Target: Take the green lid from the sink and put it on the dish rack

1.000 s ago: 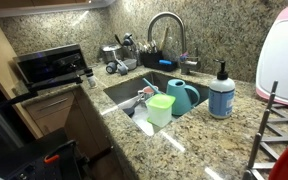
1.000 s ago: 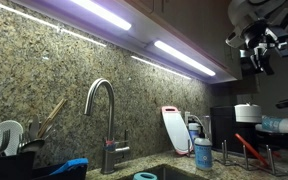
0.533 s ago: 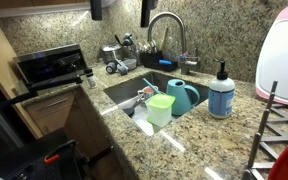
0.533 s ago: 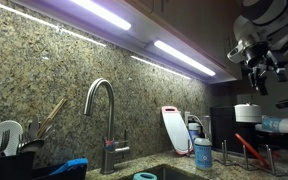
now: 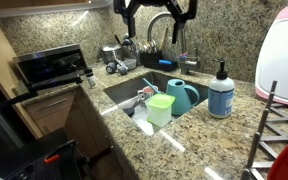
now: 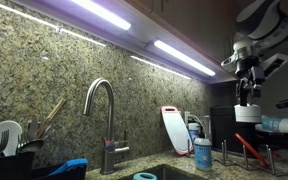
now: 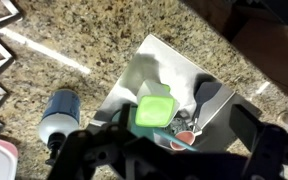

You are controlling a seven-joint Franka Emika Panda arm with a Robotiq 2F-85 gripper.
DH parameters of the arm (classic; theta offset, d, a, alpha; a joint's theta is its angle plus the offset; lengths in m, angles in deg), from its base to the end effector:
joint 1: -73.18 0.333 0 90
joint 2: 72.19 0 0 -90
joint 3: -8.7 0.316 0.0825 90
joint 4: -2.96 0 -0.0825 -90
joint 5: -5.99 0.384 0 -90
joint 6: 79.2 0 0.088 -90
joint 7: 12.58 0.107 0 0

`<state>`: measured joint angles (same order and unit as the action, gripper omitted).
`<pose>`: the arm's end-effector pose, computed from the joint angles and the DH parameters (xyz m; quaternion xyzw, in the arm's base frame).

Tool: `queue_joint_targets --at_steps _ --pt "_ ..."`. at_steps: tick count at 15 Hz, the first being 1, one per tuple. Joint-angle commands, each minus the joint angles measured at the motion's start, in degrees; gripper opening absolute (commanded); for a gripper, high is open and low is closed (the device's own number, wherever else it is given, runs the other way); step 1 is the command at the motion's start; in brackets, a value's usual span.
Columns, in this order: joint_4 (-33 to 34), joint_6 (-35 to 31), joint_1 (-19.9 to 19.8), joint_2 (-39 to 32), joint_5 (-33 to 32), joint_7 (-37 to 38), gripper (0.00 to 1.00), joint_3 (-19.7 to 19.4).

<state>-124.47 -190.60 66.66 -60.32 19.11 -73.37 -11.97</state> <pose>0.4316 -0.2103 0.4510 -0.9580 -0.2463 -0.0653 0.1320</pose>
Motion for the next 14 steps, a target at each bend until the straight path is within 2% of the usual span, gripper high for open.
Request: queue_joint_targets --at_steps 1,5,9,12,13,14 --pt "-2.71 -8.18 -0.44 -1.05 2.21 -0.17 1.0 2.77" --pt "-7.81 -18.12 -0.04 -1.96 1.23 0.63 1.0 5.63" --pt "-11.54 -24.81 0.44 -3.34 2.06 1.2 1.0 7.41" --pt "-13.13 -27.72 0.59 -4.43 3.91 1.14 1.0 7.79" --pt "-13.05 -26.22 0.12 -4.68 2.41 3.29 1.0 8.09" --pt "-12.27 -25.22 0.1 -4.51 2.29 0.96 1.0 7.8"
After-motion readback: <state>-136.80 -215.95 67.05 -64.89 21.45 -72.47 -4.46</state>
